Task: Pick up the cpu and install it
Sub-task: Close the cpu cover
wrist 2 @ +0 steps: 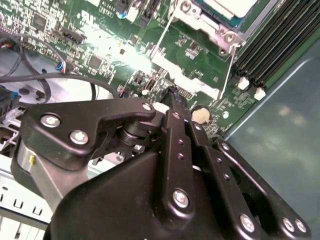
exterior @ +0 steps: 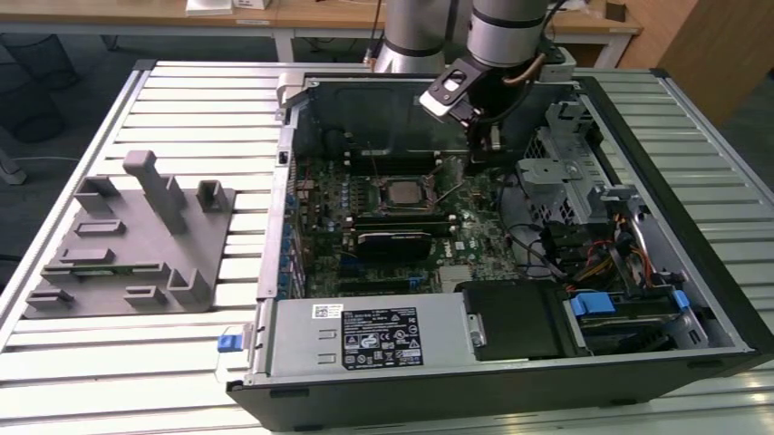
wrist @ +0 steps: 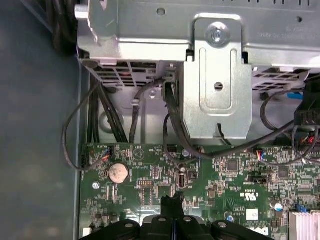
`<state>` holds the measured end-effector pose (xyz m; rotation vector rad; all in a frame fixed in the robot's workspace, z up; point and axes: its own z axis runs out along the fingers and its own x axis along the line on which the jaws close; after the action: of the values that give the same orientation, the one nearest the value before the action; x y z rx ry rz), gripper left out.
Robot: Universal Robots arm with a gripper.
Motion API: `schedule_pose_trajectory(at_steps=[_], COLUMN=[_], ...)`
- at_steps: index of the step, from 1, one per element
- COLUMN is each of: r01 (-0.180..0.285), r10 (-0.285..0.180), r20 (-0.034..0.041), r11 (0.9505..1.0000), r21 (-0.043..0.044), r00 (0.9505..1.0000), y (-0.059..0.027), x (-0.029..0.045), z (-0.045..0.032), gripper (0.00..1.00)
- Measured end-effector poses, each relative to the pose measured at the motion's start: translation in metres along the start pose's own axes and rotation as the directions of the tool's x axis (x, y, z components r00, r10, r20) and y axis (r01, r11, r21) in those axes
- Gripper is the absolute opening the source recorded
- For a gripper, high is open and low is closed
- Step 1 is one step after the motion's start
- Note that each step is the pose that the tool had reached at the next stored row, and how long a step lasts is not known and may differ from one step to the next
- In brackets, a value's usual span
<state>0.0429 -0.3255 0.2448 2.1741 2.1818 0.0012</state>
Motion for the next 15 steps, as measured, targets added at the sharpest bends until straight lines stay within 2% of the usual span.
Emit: schedule_pose_trajectory(at_steps=[15], r01=[-0.003], r10=[0.003], r20=[0.0001], r11=[1.0000], r21=[0.0001], r00=[1.0000], y=[-0.0293], x=[0.0001], z=[-0.0012], gripper=[0.11])
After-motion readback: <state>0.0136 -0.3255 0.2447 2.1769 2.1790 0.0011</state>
